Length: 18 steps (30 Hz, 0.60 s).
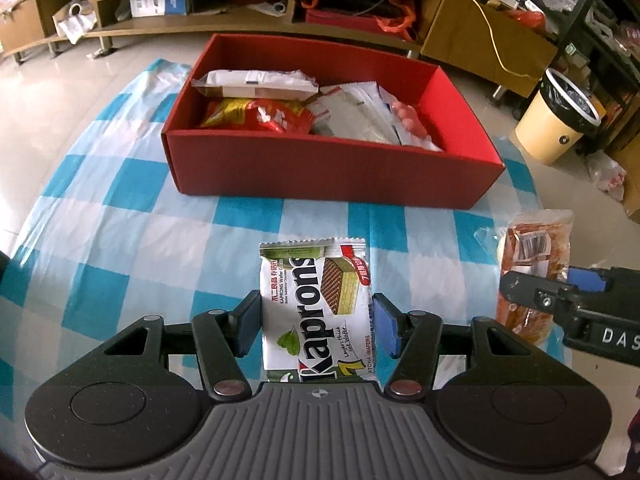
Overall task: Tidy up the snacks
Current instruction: 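Lift and carry the Kaprons wafer and brown bread bag over the red box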
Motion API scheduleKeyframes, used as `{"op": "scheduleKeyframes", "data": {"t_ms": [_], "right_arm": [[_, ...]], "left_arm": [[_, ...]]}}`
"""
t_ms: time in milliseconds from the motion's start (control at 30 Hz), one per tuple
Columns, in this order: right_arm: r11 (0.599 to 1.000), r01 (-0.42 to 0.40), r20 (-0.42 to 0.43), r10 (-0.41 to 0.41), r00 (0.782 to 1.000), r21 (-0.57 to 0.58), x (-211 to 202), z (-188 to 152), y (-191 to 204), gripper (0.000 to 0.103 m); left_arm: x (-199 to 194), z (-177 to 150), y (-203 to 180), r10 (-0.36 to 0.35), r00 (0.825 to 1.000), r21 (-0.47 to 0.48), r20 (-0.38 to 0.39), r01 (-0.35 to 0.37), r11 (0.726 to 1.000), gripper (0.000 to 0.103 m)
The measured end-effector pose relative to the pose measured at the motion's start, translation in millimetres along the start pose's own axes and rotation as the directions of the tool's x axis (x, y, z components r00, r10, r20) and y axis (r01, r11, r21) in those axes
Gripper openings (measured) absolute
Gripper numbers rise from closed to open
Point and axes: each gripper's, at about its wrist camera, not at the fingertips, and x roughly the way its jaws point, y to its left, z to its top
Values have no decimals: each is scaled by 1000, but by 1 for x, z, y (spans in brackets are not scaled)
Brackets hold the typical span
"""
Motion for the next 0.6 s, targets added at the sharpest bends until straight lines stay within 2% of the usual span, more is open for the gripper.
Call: {"op": "scheduleKeyframes", "data": {"t_ms": [600], "right_arm": [[999, -43, 74, 43, 996, -8, -12, 24, 12, 52]], "left_arm": [[-15, 23, -12, 43, 994, 14, 99, -45, 999, 65]]}}
